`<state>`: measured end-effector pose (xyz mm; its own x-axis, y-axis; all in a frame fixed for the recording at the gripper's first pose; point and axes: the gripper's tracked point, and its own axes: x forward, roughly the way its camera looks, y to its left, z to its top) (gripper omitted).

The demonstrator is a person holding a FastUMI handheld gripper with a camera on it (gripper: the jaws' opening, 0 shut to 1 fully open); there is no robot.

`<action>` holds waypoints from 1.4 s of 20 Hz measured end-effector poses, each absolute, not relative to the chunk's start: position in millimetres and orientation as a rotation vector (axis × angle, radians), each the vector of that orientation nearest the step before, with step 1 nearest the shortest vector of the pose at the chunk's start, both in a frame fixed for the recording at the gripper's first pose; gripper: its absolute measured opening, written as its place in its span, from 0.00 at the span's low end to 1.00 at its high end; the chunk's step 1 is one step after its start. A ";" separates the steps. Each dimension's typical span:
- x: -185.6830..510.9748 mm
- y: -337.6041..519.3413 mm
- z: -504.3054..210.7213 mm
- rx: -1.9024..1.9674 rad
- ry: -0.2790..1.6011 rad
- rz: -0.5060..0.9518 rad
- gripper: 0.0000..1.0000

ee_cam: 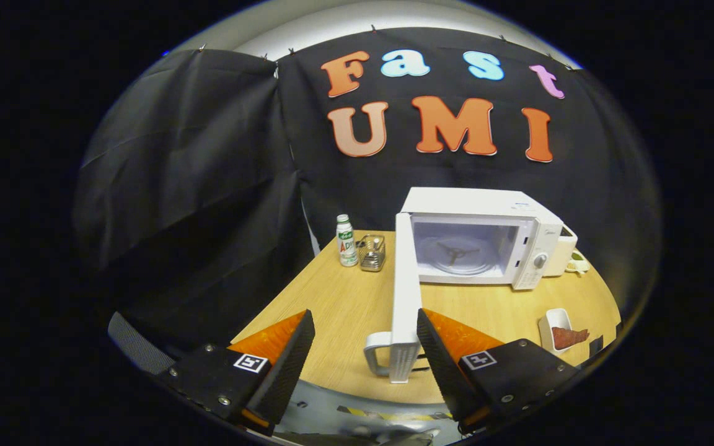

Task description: Open the microwave, put the food inside, and close the microwave door.

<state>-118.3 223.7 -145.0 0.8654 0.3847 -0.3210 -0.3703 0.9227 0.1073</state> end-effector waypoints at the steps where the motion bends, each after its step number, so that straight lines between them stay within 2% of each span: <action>1: -106.8 204.2 -137.8 0.052 0.324 0.362 0.97; 7: -45.7 64.8 -140.4 0.082 0.296 0.134 0.97; 15: -3.4 -107.5 -199.2 0.050 0.341 -0.089 0.97; 21: 2.0 -160.8 -282.1 0.106 0.442 -0.093 0.97; 28: 1.8 -169.8 -373.7 0.287 0.593 -0.037 0.96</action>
<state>1.8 -169.8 -373.7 0.8299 0.0473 -0.5558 0.1165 0.9597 0.2557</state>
